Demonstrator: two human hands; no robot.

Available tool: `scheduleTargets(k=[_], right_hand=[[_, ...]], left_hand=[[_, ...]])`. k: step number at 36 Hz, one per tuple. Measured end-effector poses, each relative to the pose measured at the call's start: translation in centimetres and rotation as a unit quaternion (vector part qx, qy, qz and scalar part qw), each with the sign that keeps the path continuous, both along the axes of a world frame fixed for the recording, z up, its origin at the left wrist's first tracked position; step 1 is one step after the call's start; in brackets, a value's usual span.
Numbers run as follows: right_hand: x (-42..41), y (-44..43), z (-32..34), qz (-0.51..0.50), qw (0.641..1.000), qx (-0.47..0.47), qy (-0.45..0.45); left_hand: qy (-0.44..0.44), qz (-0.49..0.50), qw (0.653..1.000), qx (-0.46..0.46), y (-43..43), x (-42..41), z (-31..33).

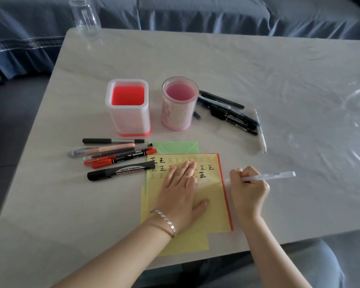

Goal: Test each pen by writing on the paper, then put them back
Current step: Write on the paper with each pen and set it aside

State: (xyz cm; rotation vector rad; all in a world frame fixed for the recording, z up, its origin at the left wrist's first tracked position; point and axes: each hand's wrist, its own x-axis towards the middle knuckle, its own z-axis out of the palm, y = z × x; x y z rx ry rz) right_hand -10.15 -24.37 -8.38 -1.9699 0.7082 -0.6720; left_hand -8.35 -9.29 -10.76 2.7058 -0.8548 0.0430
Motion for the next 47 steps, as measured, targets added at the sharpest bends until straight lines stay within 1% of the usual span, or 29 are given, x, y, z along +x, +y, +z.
scheduleTargets(k=[3,7,11,13,16,18,22,26,28,31,33,38,47], right_hand=[[-0.7,-0.7,0.1,-0.024,0.999,0.021,-0.011],[-2.0,-1.0,0.8,-0.002,0.997,0.081,-0.014],[-2.6,-0.8,2.4,0.033,0.987,0.155,-0.002],[-2.9,-0.5,3.4,0.052,0.968,0.244,-0.013],[-3.2,-0.2,4.8,0.083,0.919,0.384,-0.034],[-3.4,-0.1,5.6,0.096,0.905,0.414,-0.033],[-3.6,0.4,6.9,0.095,0.917,0.385,-0.044],[-4.0,0.8,7.5,0.103,0.926,0.362,-0.038],[-4.2,1.1,7.6,0.105,0.93,0.352,-0.035],[-4.5,1.5,7.6,0.098,0.936,0.337,-0.022],[-4.6,1.6,7.5,0.088,0.939,0.333,-0.013],[-4.9,1.8,7.6,0.071,0.943,0.324,-0.016],[-5.1,2.2,7.9,0.102,0.942,0.32,-0.007]], left_hand=[[0.017,-0.004,1.0,-0.011,0.1,-0.1,0.0],[0.053,-0.014,0.994,-0.097,0.4,-0.2,0.5],[0.079,0.015,0.983,-0.167,0.7,-0.2,1.0],[0.084,0.028,0.977,-0.194,1.0,-0.1,1.1],[0.086,0.03,0.971,-0.222,1.6,-0.2,1.3],[0.091,0.033,0.964,-0.248,1.7,-0.5,2.2],[0.144,0.032,0.938,-0.313,2.3,-1.1,4.9],[0.194,0.031,0.931,-0.307,3.2,-1.1,6.4],[0.231,0.061,0.919,-0.314,3.4,-1.2,7.0],[0.257,0.087,0.902,-0.337,3.7,-1.3,7.4],[0.262,0.081,0.898,-0.344,3.9,-1.4,7.6],[0.247,0.071,0.903,-0.344,4.2,-1.6,7.8],[0.228,0.038,0.908,-0.349,4.4,-1.9,8.0]])
